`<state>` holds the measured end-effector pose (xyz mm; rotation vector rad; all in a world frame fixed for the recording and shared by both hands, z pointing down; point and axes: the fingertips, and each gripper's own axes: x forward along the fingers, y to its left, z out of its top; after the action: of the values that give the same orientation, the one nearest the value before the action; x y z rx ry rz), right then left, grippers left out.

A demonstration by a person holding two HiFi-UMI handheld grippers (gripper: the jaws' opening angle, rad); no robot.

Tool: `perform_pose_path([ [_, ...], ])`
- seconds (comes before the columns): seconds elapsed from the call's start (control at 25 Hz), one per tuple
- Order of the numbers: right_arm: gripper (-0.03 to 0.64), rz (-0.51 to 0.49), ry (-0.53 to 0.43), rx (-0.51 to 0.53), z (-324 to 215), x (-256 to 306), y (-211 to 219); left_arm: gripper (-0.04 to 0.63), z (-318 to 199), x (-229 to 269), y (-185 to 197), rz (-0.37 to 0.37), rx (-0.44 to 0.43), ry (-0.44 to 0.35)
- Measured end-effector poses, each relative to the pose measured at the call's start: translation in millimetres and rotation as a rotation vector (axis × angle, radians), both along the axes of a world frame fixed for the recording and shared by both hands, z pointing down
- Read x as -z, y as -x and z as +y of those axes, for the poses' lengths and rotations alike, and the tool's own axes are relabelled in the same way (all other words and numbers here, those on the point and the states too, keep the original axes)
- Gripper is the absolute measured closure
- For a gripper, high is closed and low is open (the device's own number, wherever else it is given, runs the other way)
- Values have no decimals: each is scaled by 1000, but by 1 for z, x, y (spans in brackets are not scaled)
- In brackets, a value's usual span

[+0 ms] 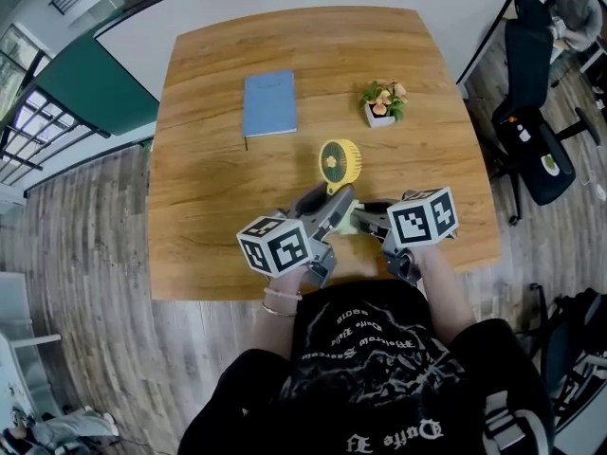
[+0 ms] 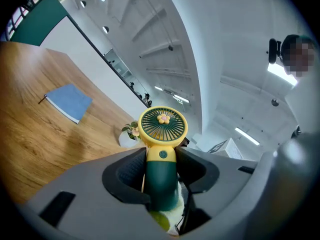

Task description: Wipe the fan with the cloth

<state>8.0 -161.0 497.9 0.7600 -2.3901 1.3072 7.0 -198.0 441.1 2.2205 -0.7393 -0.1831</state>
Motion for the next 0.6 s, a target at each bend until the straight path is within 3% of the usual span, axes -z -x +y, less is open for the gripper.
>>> perform_pose_path([
  [0.32, 561, -39, -38, -88, -19, 15, -11, 397, 7, 4, -9, 57, -58, 25],
  [0.6, 563, -126, -1, -217, -29, 28, -22, 397, 11, 3, -13, 26, -86, 3],
])
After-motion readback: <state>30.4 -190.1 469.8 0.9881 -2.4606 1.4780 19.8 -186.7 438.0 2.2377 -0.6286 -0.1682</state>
